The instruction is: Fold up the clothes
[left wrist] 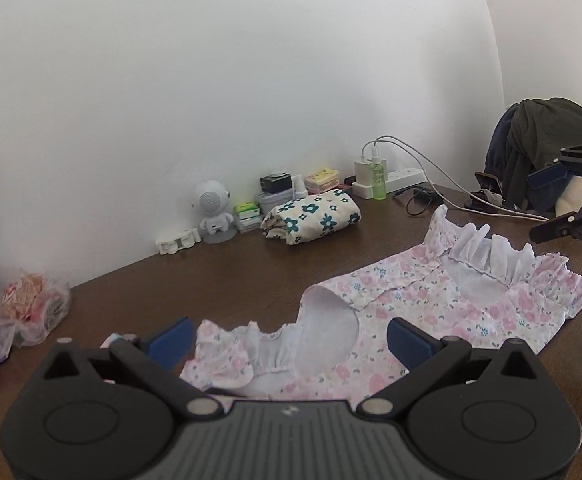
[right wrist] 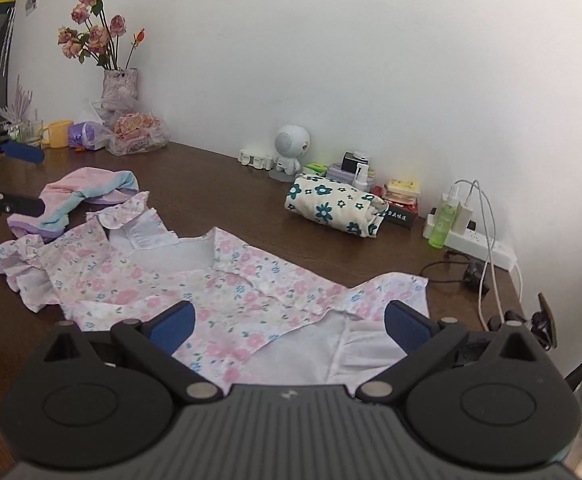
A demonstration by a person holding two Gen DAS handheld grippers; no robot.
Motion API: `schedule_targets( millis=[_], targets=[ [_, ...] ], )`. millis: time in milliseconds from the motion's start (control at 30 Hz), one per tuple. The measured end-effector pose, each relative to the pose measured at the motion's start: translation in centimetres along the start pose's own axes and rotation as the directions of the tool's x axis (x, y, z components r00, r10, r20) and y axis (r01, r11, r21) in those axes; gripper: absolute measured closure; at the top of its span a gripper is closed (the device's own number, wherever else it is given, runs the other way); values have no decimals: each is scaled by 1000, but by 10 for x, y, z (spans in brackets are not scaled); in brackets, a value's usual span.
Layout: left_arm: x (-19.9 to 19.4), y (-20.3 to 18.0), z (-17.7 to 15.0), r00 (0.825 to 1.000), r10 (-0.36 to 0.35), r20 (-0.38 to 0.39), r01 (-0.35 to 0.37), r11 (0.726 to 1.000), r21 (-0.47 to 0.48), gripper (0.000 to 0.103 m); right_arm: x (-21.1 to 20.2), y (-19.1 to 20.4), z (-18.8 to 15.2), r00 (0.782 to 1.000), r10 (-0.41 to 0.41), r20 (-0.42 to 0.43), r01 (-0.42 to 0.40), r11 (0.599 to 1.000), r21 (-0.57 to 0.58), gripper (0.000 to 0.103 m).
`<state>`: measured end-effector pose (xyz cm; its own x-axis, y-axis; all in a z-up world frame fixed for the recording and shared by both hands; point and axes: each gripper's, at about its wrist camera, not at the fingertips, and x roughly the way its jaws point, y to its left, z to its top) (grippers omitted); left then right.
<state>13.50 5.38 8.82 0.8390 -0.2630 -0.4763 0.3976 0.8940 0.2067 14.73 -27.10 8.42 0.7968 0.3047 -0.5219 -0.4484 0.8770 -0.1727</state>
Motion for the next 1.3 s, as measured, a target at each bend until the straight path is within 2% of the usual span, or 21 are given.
schedule_targets(
  millis=[67,200,300,367,400,467,533,600,700,800,900,1000,1200,1300],
  targets=[
    [28,-6,22,999,-32,-18,33,999,24,0,17,-19,14,999,-18,-49,15,998,-61,0],
    [90,-15,56,990,-112,-86,116,992,39,0,61,-59,42,990,3,-138,-25,986,-163,0],
    [142,-16,72,978,-137,-157,150,986,73,2,101,-88,62,981,20,-195,-61,976,-208,0],
    [176,-18,75,966,-143,-215,169,980,107,14,128,-104,71,970,34,-239,-87,973,-213,1],
    [191,-19,76,958,-146,-245,181,976,124,18,144,-113,74,961,78,-267,-134,970,-201,6],
    [217,-18,70,934,-181,-308,234,961,147,28,174,-128,78,930,181,-320,-242,956,-164,18],
    [239,-18,64,906,-221,-361,296,941,167,29,200,-137,75,882,276,-381,-343,932,-117,31],
    [252,-15,55,888,-241,-392,330,927,178,29,223,-143,68,828,345,-442,-419,905,-80,35],
    [267,-7,47,865,-283,-414,373,916,152,38,248,-150,54,746,422,-516,-509,860,-32,35],
    [275,0,47,842,-338,-421,417,903,108,40,254,-151,46,702,475,-530,-566,824,-11,40],
    [285,2,51,821,-359,-444,438,895,88,42,256,-153,42,685,490,-539,-581,814,0,54],
    [291,3,54,795,-388,-467,472,878,74,51,256,-156,39,682,489,-544,-580,815,4,62],
    [287,4,54,779,-401,-483,499,862,89,66,250,-161,36,693,455,-559,-558,829,-16,69],
    [284,3,54,774,-400,-491,506,857,98,84,247,-157,35,698,421,-579,-550,833,-58,77]
  ],
)
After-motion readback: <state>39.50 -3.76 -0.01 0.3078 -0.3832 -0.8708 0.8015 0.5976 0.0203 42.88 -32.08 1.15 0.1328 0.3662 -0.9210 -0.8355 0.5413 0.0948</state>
